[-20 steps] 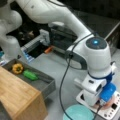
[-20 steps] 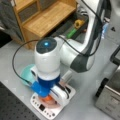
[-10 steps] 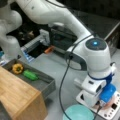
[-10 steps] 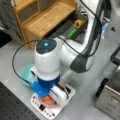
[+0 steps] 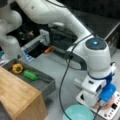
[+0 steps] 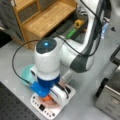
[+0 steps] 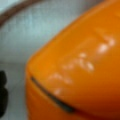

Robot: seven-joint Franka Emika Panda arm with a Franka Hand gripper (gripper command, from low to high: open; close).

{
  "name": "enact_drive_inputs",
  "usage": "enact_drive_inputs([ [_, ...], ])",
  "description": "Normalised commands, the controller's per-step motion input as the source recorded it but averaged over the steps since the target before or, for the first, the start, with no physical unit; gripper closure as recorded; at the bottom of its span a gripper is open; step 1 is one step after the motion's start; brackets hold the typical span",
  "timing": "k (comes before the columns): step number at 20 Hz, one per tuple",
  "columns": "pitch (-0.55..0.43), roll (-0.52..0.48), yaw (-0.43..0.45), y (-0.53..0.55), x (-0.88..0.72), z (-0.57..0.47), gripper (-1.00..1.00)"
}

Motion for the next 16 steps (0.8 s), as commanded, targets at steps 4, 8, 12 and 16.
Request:
enact_drive_inputs([
  [4,0.052,-0.055,0.037,0.00,0.06,0.05,1.00],
  [8,0.071,-0.064,0.062,0.00,0.05,0.09,1.00],
  [12,0.089,-0.073,0.117,-0.02,0.00,0.17,1.00],
  [16,0.116,-0.053,0.159,-0.06,-0.09,0.25,1.00],
])
